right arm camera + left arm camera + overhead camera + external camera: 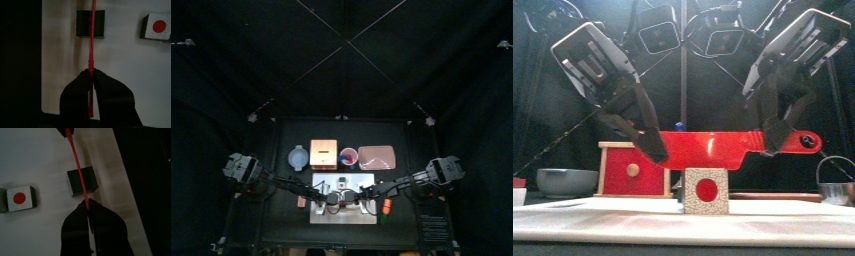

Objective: Cut the sushi into 4 pieces with the knife
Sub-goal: Cut the sushi into 4 pieces

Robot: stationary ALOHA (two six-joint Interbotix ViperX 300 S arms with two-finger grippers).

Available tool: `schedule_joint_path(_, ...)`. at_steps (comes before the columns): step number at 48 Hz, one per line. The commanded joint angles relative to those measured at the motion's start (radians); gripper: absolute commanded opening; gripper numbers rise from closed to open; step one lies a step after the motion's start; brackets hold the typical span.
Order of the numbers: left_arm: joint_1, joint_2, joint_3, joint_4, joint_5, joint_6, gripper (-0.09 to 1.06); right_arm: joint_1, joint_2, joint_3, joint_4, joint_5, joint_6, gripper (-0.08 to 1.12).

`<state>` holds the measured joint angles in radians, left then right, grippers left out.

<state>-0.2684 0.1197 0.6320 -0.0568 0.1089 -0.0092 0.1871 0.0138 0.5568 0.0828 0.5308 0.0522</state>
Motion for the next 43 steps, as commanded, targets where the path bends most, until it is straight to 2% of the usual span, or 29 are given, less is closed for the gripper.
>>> schedule_joint_path(1, -0.018, -0.006, -0.006, 0.000, 0.009, 0.005, 0.20, -0.005, -0.015, -0.021, -0.008, -0.003, -0.005, 0.26)
schedule_joint_path(34, -0.012, 0.011, 0.011, 0.003, 0.003, 0.005, 0.20, -0.011, 0.015, -0.014, -0.031, -0.003, -0.005, 0.26)
schedule_joint_path(43, -0.012, 0.066, 0.020, -0.003, 0.003, 0.005, 0.20, -0.006, 0.064, -0.012, -0.011, -0.025, -0.006, 0.26)
